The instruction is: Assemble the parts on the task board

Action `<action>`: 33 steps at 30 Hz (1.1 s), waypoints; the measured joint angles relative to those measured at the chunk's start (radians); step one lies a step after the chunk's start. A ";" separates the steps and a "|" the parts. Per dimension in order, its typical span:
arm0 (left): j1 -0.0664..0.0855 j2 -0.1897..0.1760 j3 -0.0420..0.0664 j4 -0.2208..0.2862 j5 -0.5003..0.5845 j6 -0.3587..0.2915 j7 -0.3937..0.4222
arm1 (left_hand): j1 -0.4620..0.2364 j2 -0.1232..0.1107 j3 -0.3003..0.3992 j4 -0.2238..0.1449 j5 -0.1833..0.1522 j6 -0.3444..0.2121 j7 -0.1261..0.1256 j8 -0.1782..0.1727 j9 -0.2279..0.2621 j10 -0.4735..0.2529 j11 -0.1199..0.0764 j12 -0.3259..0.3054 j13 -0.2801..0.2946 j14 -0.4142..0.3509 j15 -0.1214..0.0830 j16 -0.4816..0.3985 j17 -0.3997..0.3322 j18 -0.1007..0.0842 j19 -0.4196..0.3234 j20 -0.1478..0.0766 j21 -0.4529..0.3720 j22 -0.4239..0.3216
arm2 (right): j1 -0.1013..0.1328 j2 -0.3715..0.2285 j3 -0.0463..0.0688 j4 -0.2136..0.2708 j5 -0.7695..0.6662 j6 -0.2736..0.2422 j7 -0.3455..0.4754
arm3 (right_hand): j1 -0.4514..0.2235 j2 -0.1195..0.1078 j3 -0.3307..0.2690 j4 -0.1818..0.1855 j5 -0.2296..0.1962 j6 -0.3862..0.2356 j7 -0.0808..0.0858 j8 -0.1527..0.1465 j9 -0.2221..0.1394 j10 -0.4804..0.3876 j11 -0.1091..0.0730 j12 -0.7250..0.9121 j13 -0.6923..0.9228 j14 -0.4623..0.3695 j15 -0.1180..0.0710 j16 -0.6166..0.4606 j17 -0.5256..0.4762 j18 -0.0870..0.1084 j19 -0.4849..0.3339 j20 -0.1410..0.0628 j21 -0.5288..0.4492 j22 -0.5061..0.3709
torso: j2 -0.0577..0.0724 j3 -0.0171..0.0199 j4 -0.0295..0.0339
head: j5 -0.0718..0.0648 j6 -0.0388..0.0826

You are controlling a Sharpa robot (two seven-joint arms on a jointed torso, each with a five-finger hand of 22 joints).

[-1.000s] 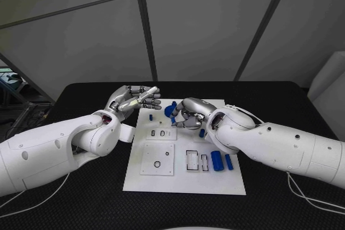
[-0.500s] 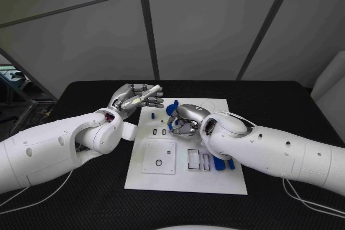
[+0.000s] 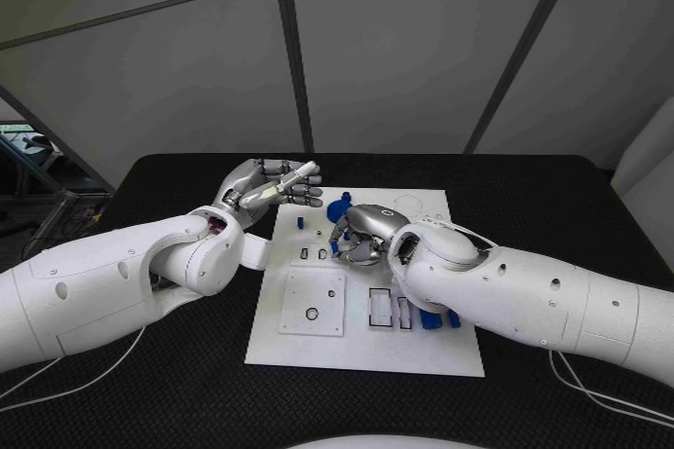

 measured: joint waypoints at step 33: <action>0.000 0.003 0.000 -0.003 0.000 0.000 -0.001 | 0.000 0.000 0.000 0.000 0.000 0.000 0.000 0.000 0.000 0.000 0.000 0.000 0.000 0.000 0.000 0.000 0.001 0.000 0.000 0.000 0.000 -0.001 | -0.015 0.010 -0.010 -0.005 -0.001 -0.043 0.006 | -0.005 -0.005 0.000 0.000 -0.005 0.001 -0.001 -0.007 0.000 0.000 0.000 -0.005 0.000 0.000 0.000 0.000 0.000 0.000 0.000 0.000 0.000 0.004 | -0.001 0.0002 -0.0010 | 0.002 -0.003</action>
